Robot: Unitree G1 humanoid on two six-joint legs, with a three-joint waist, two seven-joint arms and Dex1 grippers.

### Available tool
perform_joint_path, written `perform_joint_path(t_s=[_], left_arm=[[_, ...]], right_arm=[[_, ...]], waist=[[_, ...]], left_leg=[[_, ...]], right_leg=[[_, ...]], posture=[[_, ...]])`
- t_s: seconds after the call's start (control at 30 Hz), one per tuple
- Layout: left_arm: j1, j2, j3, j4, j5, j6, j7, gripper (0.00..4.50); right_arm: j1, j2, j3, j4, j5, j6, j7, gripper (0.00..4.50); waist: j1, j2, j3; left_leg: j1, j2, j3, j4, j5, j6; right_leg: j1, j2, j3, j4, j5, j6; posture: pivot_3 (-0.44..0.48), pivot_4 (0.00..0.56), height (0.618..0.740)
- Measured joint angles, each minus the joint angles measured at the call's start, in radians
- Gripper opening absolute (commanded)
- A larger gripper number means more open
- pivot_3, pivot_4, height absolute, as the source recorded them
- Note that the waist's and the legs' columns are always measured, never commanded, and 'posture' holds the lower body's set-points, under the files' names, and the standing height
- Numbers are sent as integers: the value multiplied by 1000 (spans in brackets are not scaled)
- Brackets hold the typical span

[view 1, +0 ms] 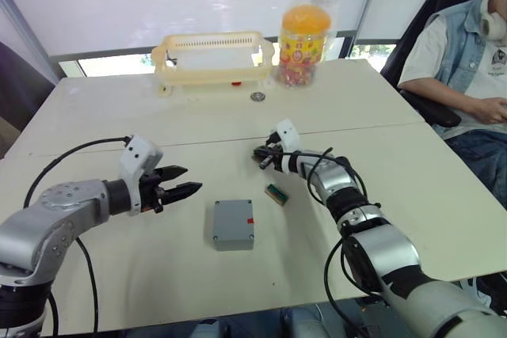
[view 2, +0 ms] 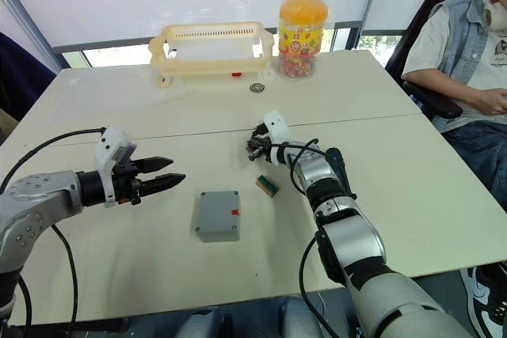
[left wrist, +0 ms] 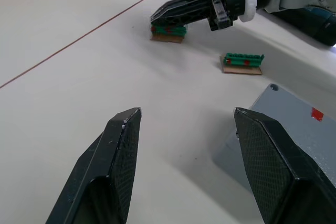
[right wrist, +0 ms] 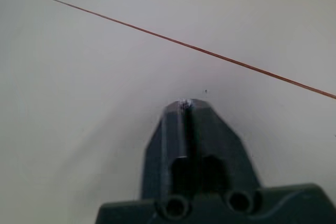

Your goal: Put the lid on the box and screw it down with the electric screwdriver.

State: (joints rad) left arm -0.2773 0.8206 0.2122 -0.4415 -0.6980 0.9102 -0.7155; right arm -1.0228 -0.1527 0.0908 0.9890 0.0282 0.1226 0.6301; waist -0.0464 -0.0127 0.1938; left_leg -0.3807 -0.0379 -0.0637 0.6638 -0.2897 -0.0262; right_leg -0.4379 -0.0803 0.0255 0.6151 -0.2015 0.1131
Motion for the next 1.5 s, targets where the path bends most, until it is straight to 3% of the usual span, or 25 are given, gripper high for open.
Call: perform_joint_path(t_s=[0.47, 0.73, 0.8, 0.97, 1.07, 1.17, 1.3, 1.5], left_arm=[[3, -13, -6, 9, 15, -19, -1, 2872], [7, -34, -38, 13, 34, -29, -1, 2872], [8, -36, -39, 12, 33, -29, -2, 2872], [19, -9, -39, -6, 9, -18, -40, 2872], [30, 49, -43, -58, -28, -2, -101, 2872], [22, 78, -52, -85, -42, -2, -140, 2872], [20, 103, -88, -91, -35, -11, -176, 2872], [19, 107, -126, -74, -1, -45, -200, 2872]], right_arm=[[0, 0, -31, -17, -4, 1, -16, 67], [10, -9, -62, -133, 34, 54, 6, 67], [37, -15, -65, -211, 52, 82, 19, 67], [205, -80, -64, -613, 155, 230, 123, 67], [408, -199, -35, -990, 258, 330, 240, 67], [513, -248, -13, -1184, 323, 410, 281, 67], [567, -279, 3, -1314, 363, 472, 274, 67], [610, -274, 69, -1331, 345, 464, 228, 67]], waist=[[0, 0, 0], [0, 0, 0], [2, 0, 0], [4, 0, 0], [11, 0, 0], [3, 0, 0], [3, 0, 0], [6, 0, 0]], left_leg=[[0, 0, 0, 0, 0, 0], [0, 0, 0, 0, 0, 0], [0, 0, 0, 0, 0, 0], [-2, 0, -1, 0, 0, 0], [-5, 0, -3, 0, 0, 0], [-4, 0, -1, 1, 0, 0], [3, 1, 1, 0, 0, 1], [6, 1, 2, 0, -1, 1]], right_leg=[[0, 0, 0, 0, 0, 0], [0, 0, 0, 0, 0, 0], [0, 0, 0, 0, 0, 0], [-1, 0, 0, 0, 0, 0], [-2, 0, -2, -1, 0, 0], [-2, 0, 0, 0, 0, 0], [3, 1, -1, 1, -1, -2], [7, 0, -1, 0, -2, -2]], posture=[[0, 150, 740], [0, 150, 740], [0, 150, 740], [0, 150, 740], [0, 150, 740], [0, 150, 740], [0, 150, 740], [0, 150, 740]])
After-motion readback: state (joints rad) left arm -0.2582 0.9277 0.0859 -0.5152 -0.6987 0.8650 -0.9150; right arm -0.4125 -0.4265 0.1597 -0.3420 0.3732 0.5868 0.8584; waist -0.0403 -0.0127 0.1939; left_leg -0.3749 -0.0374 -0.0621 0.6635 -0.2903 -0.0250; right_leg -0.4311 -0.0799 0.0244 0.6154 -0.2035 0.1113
